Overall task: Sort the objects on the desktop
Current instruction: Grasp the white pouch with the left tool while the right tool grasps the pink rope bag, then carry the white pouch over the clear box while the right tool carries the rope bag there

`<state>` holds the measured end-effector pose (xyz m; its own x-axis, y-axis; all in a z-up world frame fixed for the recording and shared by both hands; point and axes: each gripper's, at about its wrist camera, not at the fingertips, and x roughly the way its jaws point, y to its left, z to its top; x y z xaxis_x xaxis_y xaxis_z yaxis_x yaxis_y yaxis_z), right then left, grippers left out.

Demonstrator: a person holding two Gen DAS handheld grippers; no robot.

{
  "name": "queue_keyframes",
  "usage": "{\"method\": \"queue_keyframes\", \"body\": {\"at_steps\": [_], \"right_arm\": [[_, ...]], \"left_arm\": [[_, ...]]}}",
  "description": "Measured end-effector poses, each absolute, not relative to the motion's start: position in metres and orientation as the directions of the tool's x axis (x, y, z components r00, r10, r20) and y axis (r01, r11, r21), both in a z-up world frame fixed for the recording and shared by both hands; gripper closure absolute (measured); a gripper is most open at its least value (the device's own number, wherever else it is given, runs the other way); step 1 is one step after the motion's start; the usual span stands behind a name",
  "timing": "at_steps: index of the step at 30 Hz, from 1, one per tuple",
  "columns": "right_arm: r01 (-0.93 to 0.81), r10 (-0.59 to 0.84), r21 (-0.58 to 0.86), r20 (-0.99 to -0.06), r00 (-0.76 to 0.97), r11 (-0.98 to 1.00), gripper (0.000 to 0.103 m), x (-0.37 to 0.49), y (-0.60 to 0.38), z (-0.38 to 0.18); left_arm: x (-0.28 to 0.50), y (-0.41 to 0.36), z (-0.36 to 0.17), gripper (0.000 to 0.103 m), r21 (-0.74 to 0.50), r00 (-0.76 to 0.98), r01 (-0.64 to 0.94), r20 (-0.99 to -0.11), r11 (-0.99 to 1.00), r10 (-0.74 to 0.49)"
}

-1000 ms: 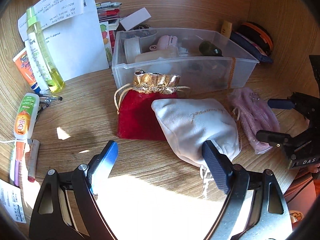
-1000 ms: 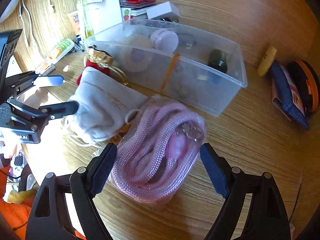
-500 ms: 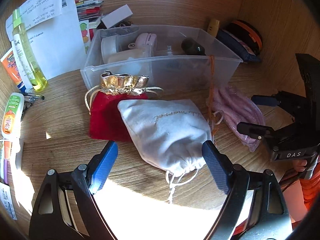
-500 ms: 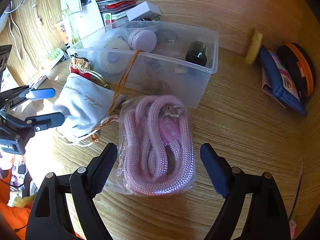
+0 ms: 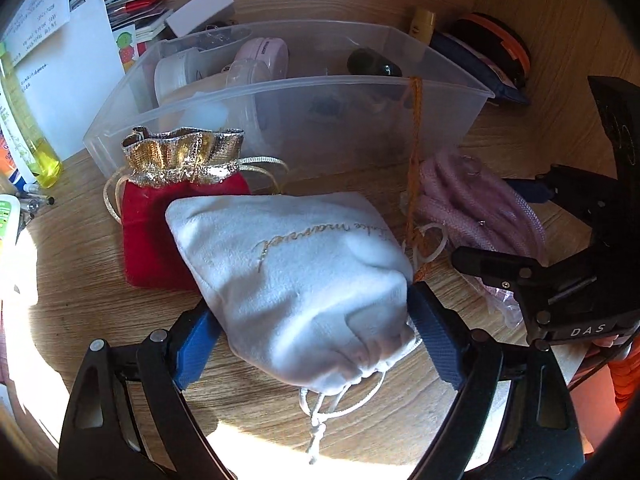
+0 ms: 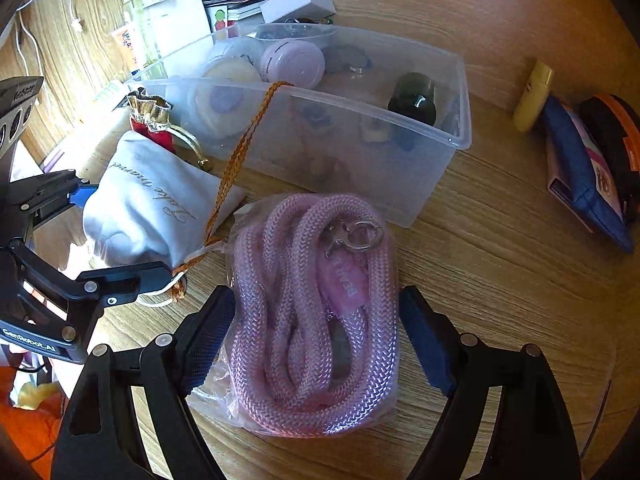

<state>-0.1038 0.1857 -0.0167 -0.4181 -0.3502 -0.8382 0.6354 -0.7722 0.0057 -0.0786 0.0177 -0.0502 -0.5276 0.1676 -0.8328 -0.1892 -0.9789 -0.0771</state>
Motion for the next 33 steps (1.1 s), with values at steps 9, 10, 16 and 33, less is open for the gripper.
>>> {"method": "queue_keyframes", "body": {"at_steps": [9,10,16,33], "right_arm": [[0.645,-0.371,0.004,-0.821,-0.435,-0.764,0.044,-0.091,0.192,-0.012],[0.642,-0.372,0.002,-0.817,-0.441,-0.767,0.045,-0.089,0.193,-0.011],[0.629,-0.381,0.004,-0.799,-0.465,-0.777,0.054,-0.078,0.204,0.001],[0.594,-0.393,-0.011,-0.739,-0.546,-0.804,0.055,-0.07,0.208,0.033]], "left_arm": [[-0.071,0.025,-0.043,0.039,-0.025,-0.594,-0.153,-0.797,-0.988,0.112],[-0.07,0.025,-0.042,0.04,-0.025,-0.6,-0.149,-0.792,-0.988,0.111],[-0.064,0.022,-0.029,0.056,-0.042,-0.625,-0.14,-0.771,-0.989,0.121],[-0.043,0.019,-0.006,0.069,-0.05,-0.688,-0.152,-0.712,-0.987,0.142]]}}
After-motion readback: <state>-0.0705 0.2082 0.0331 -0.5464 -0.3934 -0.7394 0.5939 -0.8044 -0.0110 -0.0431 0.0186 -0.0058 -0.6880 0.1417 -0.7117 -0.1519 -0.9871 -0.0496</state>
